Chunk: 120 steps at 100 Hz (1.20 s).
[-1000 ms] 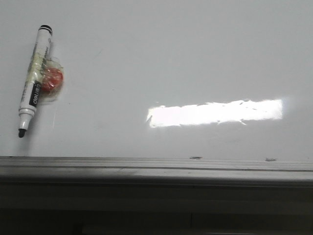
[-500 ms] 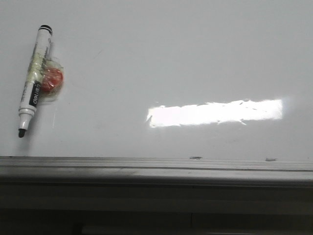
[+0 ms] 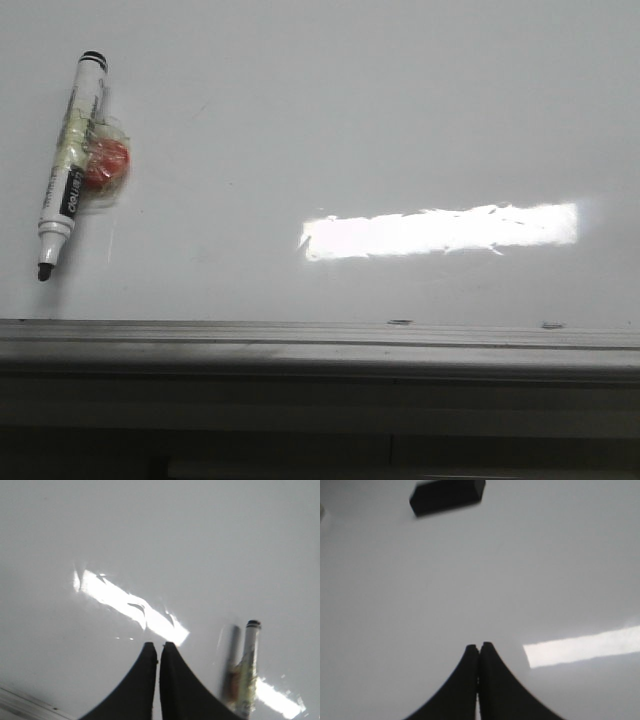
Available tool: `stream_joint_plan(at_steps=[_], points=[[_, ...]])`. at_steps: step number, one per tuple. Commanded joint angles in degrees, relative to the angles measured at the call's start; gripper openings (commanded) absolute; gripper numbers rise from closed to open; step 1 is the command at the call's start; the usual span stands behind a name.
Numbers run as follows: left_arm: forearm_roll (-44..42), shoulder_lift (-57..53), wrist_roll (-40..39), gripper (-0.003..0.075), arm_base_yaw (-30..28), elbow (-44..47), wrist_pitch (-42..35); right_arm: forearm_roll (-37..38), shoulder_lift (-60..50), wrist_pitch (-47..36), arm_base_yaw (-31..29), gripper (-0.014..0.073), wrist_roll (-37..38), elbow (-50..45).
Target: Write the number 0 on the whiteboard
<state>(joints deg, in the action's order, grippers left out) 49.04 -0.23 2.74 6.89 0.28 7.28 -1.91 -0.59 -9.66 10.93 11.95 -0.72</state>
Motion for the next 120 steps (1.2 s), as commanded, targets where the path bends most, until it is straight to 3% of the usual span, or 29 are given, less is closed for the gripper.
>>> stream_joint_plan(at_steps=[1,8,15,32,41,53,69,84,101,108,120], points=[[9.38,-1.69,-0.45,-0.0020,-0.16,1.82,-3.59,-6.10,-1.05,-8.18,-0.28,-0.0057,0.02,-0.61],[13.95,-1.69,-0.45,-0.0020,-0.16,1.60,-3.81,-10.51,-1.05,-8.74,-0.28,-0.0057,0.69,-0.34],[12.97,-1.69,-0.04,-0.0019,0.17,0.14,-2.59,-11.04,-1.05,-5.44,-0.28,-0.0057,1.72,1.66],[-4.16,1.54,4.72,-0.0019,0.21,-9.71,8.80,-5.93,0.50,18.70,-0.20,-0.0057,1.47,13.26],[-13.36,7.12,5.55,-0.0015,0.21,-17.28,16.02,-2.92,2.67,26.70,-0.20,-0.0033,0.95,18.47],[-18.02,17.62,9.49,0.0065,0.21,-26.24,27.60,-2.67,5.95,28.55,-0.20,0.0110,-5.22,23.08],[-18.17,32.22,18.17,0.0284,0.57,-35.45,39.78,-2.67,10.99,28.01,-0.20,0.0345,-5.66,25.29],[-21.87,42.26,16.71,0.0244,5.72,-40.20,42.71,-2.89,14.38,27.90,-0.20,0.0358,-5.66,25.29],[-34.87,49.52,8.27,0.0200,14.68,-44.10,42.13,-2.89,15.47,27.90,-0.20,0.0358,-5.76,25.29],[-38.45,50.47,3.73,0.0201,18.71,-44.51,39.15,-2.89,15.47,27.90,-0.20,0.0358,-5.76,25.29],[-36.30,50.95,-3.50,0.0246,24.17,-44.01,28.65,-2.89,15.47,28.00,-0.20,0.0358,-5.76,25.29]])
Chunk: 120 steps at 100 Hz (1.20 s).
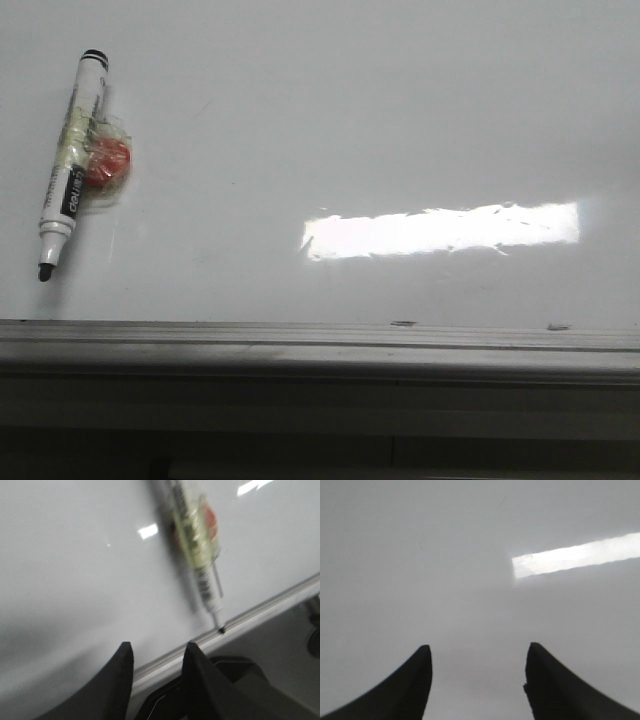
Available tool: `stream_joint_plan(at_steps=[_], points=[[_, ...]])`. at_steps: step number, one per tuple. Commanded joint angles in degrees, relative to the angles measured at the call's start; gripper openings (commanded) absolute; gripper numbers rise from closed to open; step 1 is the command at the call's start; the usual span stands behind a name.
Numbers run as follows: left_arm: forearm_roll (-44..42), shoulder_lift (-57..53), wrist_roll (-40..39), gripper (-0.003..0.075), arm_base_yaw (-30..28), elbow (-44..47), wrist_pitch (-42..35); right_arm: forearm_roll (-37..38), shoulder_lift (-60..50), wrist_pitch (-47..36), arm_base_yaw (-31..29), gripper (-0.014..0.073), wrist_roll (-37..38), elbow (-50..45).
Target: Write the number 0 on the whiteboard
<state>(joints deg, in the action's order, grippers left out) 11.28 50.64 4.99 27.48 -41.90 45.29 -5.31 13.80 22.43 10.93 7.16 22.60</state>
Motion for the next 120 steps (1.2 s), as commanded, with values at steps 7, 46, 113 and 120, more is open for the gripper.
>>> stream_joint_plan(at_steps=[7,46,113,120], points=[[1.69,0.53,-8.56,0.0312,5.47,-1.72,-13.79,0.51,1.07,-3.96,-0.20,0.0358,-0.97,1.97],[1.58,11.07,-10.32,0.0375,5.85,-1.72,-15.13,0.51,1.07,-3.86,-0.20,0.0358,-0.97,1.97],[1.58,14.26,-3.56,-0.0020,10.16,-2.71,-13.38,-13.87,1.82,-2.84,6.83,0.0357,-23.18,6.86],[1.46,11.69,1.44,-0.0020,13.66,-3.73,-10.65,-20.77,4.06,0.50,10.50,0.0357,-33.06,9.76]])
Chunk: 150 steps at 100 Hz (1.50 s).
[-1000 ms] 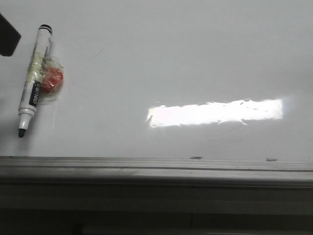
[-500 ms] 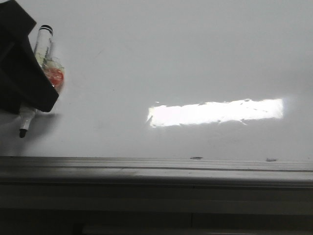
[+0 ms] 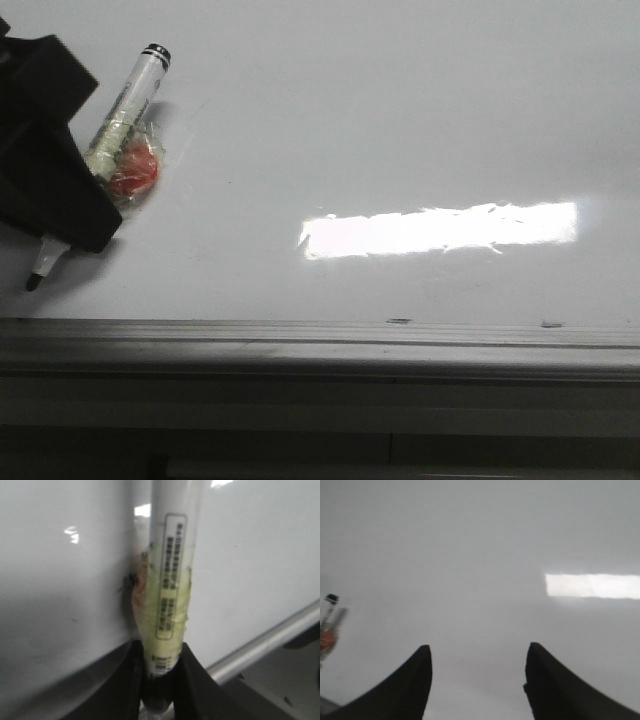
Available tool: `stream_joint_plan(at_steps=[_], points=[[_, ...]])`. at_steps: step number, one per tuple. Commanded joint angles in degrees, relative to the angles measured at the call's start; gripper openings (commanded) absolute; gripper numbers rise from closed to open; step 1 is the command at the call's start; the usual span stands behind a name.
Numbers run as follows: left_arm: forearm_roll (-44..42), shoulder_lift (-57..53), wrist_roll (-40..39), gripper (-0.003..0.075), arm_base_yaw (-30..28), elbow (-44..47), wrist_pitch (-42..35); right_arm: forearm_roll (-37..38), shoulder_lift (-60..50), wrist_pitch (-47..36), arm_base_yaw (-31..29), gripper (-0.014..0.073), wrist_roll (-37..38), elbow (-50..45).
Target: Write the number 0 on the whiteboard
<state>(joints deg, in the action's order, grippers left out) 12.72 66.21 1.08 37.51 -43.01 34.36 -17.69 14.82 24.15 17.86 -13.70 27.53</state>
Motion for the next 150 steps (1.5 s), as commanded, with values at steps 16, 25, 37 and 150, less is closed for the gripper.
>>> stream_joint_plan(at_steps=[16,25,37,150], points=[[-5.92,-7.89,11.76,-0.0020,12.63,-5.12,4.14,-16.57,15.36,10.72,12.94,0.0357,-25.48,13.72],[-11.47,-9.45,15.15,-0.0020,17.65,-5.49,4.98,-16.57,23.57,14.65,18.54,0.0358,-27.61,18.93],[-19.84,-10.77,17.29,-0.0020,23.26,-5.49,7.41,-16.26,34.23,16.43,25.85,0.0362,-35.86,24.75],[-21.49,-10.98,17.29,-0.0020,26.43,-5.49,4.51,-13.48,54.28,6.78,35.82,0.0245,-39.86,33.26]])
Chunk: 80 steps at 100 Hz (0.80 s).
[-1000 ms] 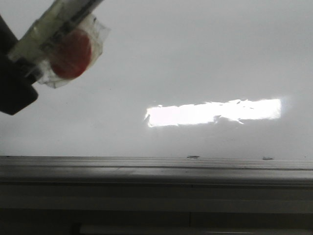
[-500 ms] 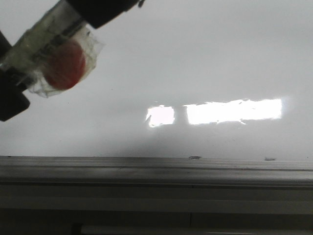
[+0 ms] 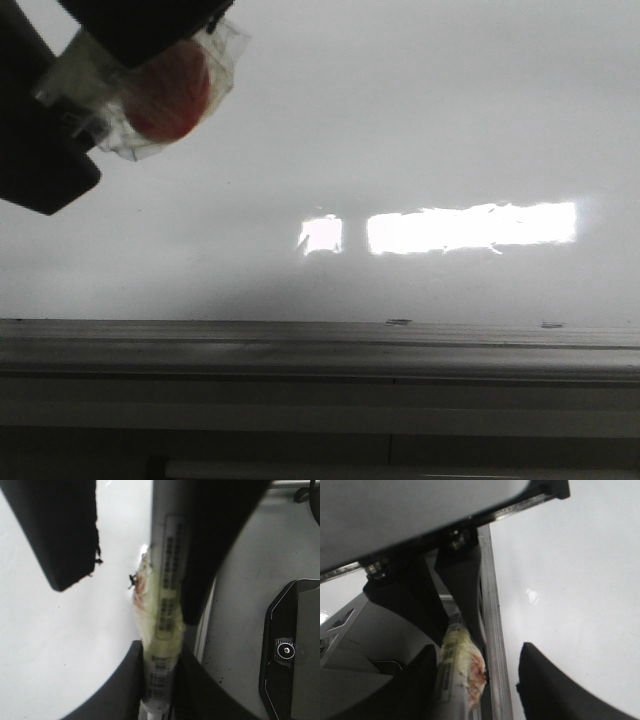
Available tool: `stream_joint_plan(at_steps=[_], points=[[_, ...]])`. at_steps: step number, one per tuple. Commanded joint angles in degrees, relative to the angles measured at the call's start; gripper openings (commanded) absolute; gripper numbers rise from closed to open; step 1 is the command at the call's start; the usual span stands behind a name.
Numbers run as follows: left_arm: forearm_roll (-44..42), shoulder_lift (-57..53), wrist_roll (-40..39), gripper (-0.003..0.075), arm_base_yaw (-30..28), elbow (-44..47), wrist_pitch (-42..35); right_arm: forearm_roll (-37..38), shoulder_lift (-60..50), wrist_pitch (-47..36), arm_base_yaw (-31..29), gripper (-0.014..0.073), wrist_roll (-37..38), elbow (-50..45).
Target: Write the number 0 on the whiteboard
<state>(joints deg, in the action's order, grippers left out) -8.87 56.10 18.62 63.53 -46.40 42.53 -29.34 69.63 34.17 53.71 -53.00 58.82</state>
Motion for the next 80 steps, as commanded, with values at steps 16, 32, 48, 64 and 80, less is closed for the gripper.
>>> stream_joint_plan(at_steps=[16,32,48,64,80], points=[[0.10,-0.87,-0.25,-0.0020,0.41,-2.09,-4.54,-1.84,0.53,-3.02,-0.03,0.0204,-0.56,1.97],[0.10,-0.87,-0.25,-0.0020,0.41,-2.09,-4.67,-1.62,1.13,-3.02,-0.03,0.0265,-0.56,1.97],[0.10,-0.87,-0.25,-0.0020,0.41,-2.09,-4.67,-1.33,1.53,-3.13,-0.03,0.0340,-0.56,1.97],[0.35,-0.87,-0.25,-0.0020,0.41,-2.09,-4.67,-1.33,1.53,-3.13,-0.03,0.0332,-0.56,1.97],[0.50,-0.87,-0.25,-0.0020,0.41,-2.09,-4.67,-1.33,1.53,-3.01,-0.03,0.0197,-0.56,1.97]])
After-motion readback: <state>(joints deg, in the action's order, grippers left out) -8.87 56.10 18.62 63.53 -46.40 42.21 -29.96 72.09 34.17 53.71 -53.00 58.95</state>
